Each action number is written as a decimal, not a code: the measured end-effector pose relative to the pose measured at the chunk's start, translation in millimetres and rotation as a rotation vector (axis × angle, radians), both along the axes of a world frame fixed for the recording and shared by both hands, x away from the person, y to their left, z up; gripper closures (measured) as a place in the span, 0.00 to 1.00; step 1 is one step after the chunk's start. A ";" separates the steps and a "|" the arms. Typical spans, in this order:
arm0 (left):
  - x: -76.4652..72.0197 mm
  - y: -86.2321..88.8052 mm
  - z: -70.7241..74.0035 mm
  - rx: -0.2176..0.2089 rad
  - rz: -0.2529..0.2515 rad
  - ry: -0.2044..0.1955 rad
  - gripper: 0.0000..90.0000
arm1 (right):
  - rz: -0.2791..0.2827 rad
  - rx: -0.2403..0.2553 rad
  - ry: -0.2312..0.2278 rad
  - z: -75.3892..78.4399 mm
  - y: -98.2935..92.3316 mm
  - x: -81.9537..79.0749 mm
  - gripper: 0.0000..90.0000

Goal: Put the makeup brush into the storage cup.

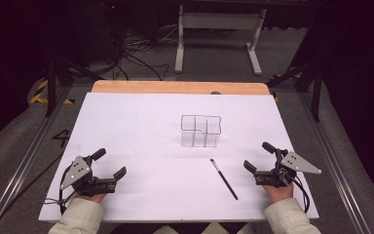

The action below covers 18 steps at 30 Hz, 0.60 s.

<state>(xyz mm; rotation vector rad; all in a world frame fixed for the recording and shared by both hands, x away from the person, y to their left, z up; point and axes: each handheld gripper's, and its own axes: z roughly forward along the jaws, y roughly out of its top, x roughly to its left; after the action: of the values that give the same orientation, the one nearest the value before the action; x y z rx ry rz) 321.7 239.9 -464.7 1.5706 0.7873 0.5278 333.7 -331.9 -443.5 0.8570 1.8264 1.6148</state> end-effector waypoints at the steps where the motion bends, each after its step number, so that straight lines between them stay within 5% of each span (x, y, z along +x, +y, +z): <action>1: 0.2 0.7 0.1 -0.005 0.003 -0.001 0.00 | -0.001 0.000 0.000 0.1 0.0 -0.1 0.00; 8: -0.5 -3.8 3.2 0.039 -0.011 -0.019 0.00 | -0.014 0.012 0.020 0.3 -1.7 0.5 0.00; 11: 0.2 -7.8 8.0 0.090 -0.033 -0.020 0.00 | -0.013 0.008 0.009 1.9 -1.5 -0.2 0.00; 18: 2.4 -5.6 8.4 0.069 -0.041 -0.010 0.00 | -0.012 -0.005 0.017 4.0 -1.6 -1.3 0.00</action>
<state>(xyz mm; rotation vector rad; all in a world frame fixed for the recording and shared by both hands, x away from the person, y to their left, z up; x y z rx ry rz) 324.2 234.3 -456.3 1.6430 0.7348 0.5378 332.4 -333.5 -439.5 0.8809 1.8332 1.5988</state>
